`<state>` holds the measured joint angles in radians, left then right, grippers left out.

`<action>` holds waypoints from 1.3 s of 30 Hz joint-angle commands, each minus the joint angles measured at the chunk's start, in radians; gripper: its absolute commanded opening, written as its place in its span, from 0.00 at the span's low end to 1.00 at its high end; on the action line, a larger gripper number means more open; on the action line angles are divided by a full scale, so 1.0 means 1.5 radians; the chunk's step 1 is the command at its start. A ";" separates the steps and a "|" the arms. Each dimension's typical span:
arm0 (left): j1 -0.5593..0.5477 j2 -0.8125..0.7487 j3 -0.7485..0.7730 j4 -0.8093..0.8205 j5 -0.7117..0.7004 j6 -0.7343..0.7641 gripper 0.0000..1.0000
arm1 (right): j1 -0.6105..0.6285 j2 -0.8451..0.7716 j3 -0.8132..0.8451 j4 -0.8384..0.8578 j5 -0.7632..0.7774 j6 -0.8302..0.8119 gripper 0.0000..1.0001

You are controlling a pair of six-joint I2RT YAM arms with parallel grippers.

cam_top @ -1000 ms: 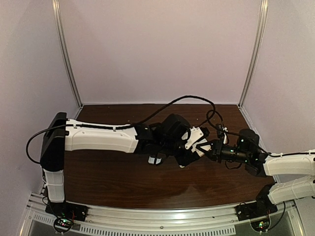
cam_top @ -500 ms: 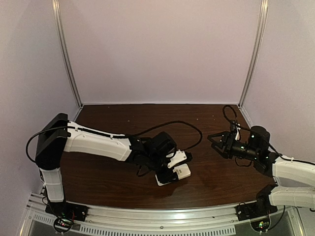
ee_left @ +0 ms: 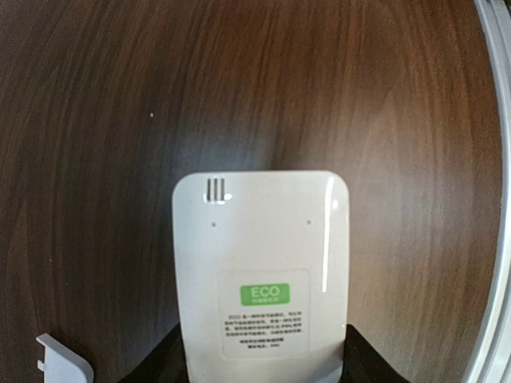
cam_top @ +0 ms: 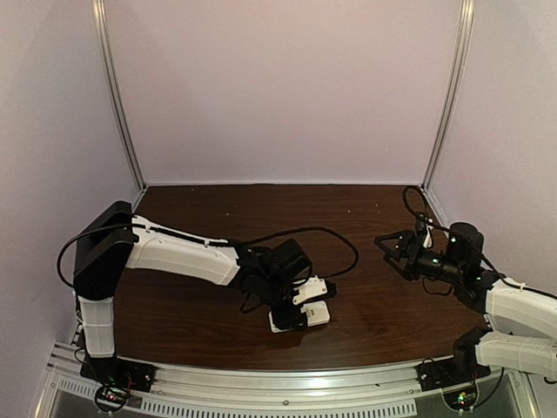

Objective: Load the batteries into the remote control
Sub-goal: Pass from the right arm to the left, then place the remote control without the battery cover at the center of the board, then pick up the battery cover from the center of the board.

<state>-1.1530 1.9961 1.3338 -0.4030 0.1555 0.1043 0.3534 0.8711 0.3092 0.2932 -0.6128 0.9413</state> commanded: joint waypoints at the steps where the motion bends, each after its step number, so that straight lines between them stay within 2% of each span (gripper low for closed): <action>1: 0.021 0.026 0.018 0.007 0.014 0.008 0.36 | -0.023 -0.032 0.011 -0.041 0.011 -0.030 1.00; 4: 0.020 0.043 0.032 -0.003 -0.006 0.013 0.37 | -0.026 -0.042 0.024 -0.072 0.022 -0.042 1.00; 7: 0.021 0.060 0.044 -0.025 -0.013 0.030 0.42 | -0.028 -0.051 0.026 -0.077 0.034 -0.046 1.00; 11: 0.021 0.064 0.054 -0.054 -0.017 0.045 0.57 | -0.027 -0.073 0.037 -0.105 0.071 -0.073 1.00; 13: 0.021 0.059 0.064 -0.072 -0.009 0.054 0.62 | -0.027 -0.076 0.049 -0.128 0.086 -0.094 1.00; 15: 0.023 0.050 0.076 -0.085 -0.006 0.059 0.65 | -0.027 -0.067 0.069 -0.152 0.069 -0.134 1.00; 19: 0.041 0.035 0.113 -0.129 0.029 0.076 0.81 | -0.028 -0.048 0.093 -0.188 0.059 -0.173 1.00; 21: 0.044 0.024 0.121 -0.147 0.025 0.094 0.83 | -0.028 -0.043 0.092 -0.180 0.046 -0.176 1.00; 25: 0.092 -0.030 0.094 -0.134 -0.008 0.100 0.75 | -0.028 -0.043 0.090 -0.147 0.012 -0.184 1.00; 28: 0.153 -0.044 0.080 -0.141 0.016 0.132 0.58 | -0.028 -0.036 0.093 -0.129 -0.015 -0.191 1.00; 31: 0.167 -0.036 0.070 -0.145 -0.014 0.185 0.43 | -0.029 -0.031 0.097 -0.128 -0.029 -0.202 0.98; 39: 0.166 0.025 0.071 -0.160 0.006 0.253 0.32 | -0.028 -0.032 0.102 -0.136 -0.038 -0.226 0.95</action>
<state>-0.8906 1.9827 1.4544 -0.6167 0.1352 0.4068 0.3164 0.8230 0.4351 0.0788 -0.6479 0.6338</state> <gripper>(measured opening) 0.332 0.954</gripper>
